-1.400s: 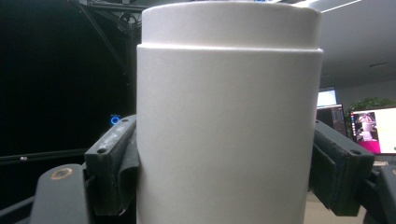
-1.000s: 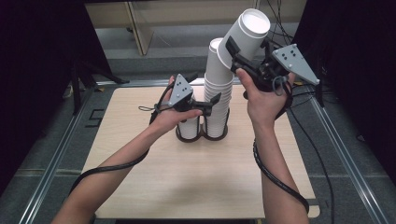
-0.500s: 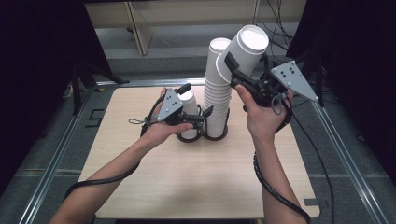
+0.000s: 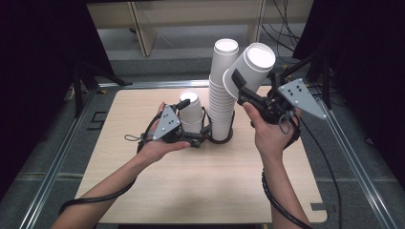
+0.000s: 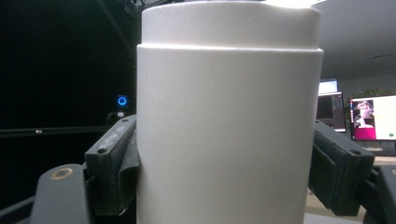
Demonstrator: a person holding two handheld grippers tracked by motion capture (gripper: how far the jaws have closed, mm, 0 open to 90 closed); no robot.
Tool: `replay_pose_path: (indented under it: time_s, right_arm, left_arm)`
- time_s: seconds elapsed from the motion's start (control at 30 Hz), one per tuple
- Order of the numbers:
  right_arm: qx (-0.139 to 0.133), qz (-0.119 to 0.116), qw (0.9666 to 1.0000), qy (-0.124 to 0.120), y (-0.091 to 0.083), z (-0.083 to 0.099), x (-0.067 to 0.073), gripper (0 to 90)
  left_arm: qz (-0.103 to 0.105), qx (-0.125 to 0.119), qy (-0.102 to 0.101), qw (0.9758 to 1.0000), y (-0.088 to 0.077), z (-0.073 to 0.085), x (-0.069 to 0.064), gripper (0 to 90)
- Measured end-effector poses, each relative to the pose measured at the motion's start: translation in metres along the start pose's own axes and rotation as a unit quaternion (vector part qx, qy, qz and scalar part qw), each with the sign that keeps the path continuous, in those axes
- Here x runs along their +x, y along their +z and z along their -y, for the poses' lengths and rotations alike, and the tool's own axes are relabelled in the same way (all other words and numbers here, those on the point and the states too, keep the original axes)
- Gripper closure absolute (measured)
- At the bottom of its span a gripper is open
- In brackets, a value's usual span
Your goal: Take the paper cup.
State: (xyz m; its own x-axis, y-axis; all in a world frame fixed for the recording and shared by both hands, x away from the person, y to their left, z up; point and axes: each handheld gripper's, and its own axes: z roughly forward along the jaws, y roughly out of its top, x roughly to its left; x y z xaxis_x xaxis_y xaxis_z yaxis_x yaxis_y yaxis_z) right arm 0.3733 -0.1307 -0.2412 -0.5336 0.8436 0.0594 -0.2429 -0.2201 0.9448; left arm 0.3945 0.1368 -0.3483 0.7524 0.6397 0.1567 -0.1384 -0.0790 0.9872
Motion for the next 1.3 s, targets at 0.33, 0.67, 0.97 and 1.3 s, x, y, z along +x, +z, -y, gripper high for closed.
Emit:
replay_pose_path:
  time_s: [0.33, 0.67, 0.97, 1.3]
  right_arm:
    - [0.019, 0.003, 0.9998, 0.006, -0.012, 0.018, 0.002, 21.2]
    - [0.051, 0.005, 0.9986, 0.015, -0.024, 0.042, 0.005, 21.2]
    - [0.078, 0.004, 0.9965, 0.031, -0.033, 0.071, 0.008, 21.2]
    - [0.121, -0.005, 0.9913, 0.052, -0.041, 0.113, 0.016, 21.2]
  left_arm:
    - [0.0, 0.006, -0.01, 0.9999, -0.022, 0.016, -0.002, 0.0]
    - [-0.01, 0.02, -0.025, 0.9994, -0.042, 0.036, 0.001, 0.0]
    - [-0.011, 0.034, -0.041, 0.9985, -0.058, 0.061, -0.002, 0.0]
    - [-0.027, 0.044, -0.061, 0.9968, -0.074, 0.081, 0.002, 0.0]
